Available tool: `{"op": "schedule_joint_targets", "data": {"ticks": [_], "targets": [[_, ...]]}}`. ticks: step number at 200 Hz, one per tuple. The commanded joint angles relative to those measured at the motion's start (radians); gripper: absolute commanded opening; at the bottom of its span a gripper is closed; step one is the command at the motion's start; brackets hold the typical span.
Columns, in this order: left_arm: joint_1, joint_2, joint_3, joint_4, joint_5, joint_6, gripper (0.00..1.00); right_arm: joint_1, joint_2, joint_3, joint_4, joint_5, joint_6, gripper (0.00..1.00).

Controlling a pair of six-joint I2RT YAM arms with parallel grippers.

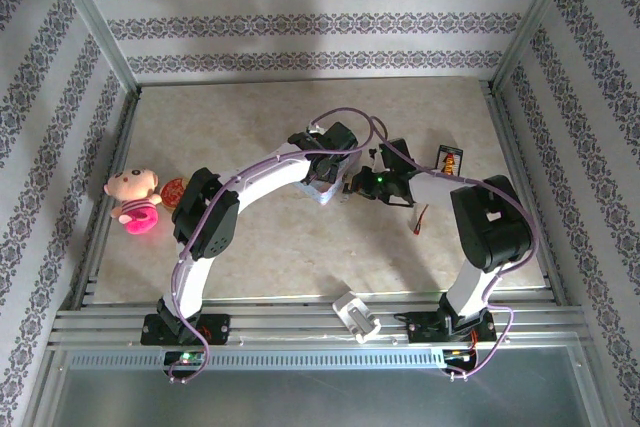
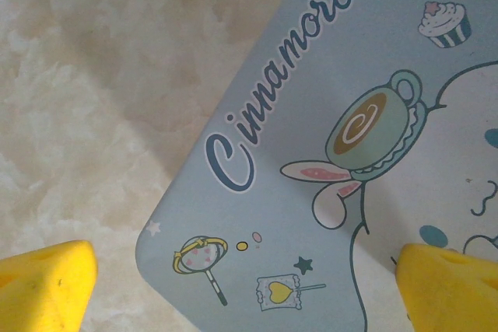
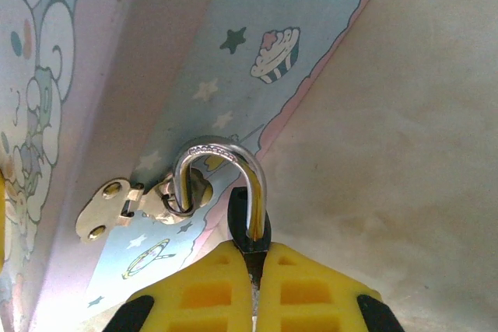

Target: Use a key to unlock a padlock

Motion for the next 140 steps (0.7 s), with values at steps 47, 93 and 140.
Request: {"op": "schedule_joint_targets", "data": {"ticks": [47,93,140], "targets": [[0.004,0.061,-0.057,-0.124,-0.013,0.016,0.99,-0.005,-0.024,-0.02,0.032,0.146,0.094,0.0],[0.004,0.067,-0.062,-0.116,0.01,0.017,0.99,0.013,-0.009,-0.05,0.22,0.153,0.238,0.0],[0.004,0.068,-0.084,-0.112,0.027,0.014,0.99,0.022,-0.01,-0.017,0.253,0.192,0.279,0.0]]}}
